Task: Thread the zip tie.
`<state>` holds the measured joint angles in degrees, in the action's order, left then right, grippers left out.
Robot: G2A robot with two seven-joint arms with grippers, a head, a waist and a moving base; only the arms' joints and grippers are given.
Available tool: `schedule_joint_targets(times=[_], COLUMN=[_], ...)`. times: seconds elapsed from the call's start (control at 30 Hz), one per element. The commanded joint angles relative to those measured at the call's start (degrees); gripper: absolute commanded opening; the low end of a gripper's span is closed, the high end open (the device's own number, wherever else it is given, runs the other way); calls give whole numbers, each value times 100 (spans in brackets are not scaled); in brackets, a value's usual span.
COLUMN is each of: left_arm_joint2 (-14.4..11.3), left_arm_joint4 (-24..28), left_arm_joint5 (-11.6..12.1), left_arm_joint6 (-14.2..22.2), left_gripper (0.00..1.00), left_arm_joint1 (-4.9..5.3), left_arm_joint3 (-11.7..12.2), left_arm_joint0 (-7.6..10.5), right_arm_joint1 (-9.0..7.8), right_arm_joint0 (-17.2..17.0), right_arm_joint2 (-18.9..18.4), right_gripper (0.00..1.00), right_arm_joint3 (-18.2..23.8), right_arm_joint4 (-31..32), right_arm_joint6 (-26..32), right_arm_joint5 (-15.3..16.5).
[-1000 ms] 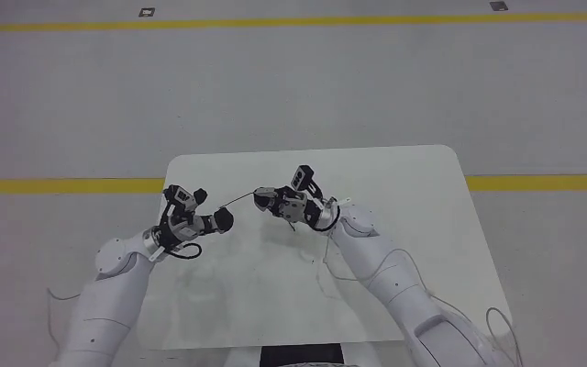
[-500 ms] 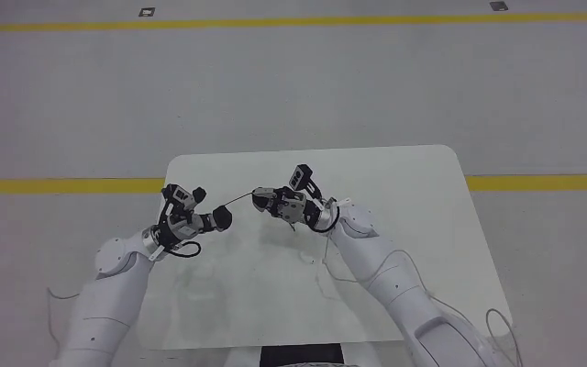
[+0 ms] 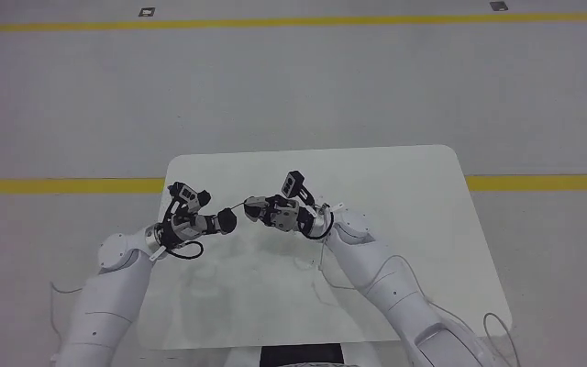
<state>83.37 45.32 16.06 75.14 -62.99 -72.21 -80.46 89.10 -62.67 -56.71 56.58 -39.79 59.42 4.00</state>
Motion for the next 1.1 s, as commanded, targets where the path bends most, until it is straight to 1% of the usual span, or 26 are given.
schedule_joint_targets(times=[0.0,0.03,0.07,0.1,0.13,0.27,0.43,0.5,0.57,0.6,0.63,0.73,1.07], left_arm_joint2=[1,-1,-21,-43,-52,-61,-62,-62,-64,-64,-64,-68,-144], left_arm_joint4=[39,16,-73,-112,-44,30,66,74,71,64,44,17,-95], left_arm_joint5=[-34,-30,-25,-26,-37,-93,-129,-132,-143,-153,-159,-171,-207], left_arm_joint6=[-4,-49,-179,-224,-246,-240,-244,-273,-279,-279,-278,-284,-299], left_gripper=[100,100,100,100,100,100,100,92,71,58,50,47,45], left_arm_joint1=[-1,-1,0,2,1,14,33,40,47,53,58,71,107], left_arm_joint3=[0,-7,-53,-112,-156,-226,-264,-264,-263,-259,-254,-243,-259], left_arm_joint0=[-2,-2,-15,-33,-67,-124,-160,-168,-171,-172,-172,-169,-202], right_arm_joint1=[0,0,0,0,-4,-30,-68,-90,-104,-116,-125,-151,-207], right_arm_joint0=[0,0,0,0,-39,-131,-167,-167,-198,-209,-219,-247,-280], right_arm_joint2=[-2,-2,-2,-2,18,72,118,142,144,147,148,152,186], right_gripper=[0,0,0,0,0,0,0,0,0,0,0,0,0], right_arm_joint3=[0,0,0,0,83,297,462,524,584,619,644,732,890], right_arm_joint4=[3,3,3,3,86,385,750,950,1007,1071,1110,1178,1299], right_arm_joint6=[-3,-3,-3,-3,-142,-466,-687,-730,-766,-768,-776,-738,-751], right_arm_joint5=[3,3,3,3,18,62,122,132,136,141,136,111,31])
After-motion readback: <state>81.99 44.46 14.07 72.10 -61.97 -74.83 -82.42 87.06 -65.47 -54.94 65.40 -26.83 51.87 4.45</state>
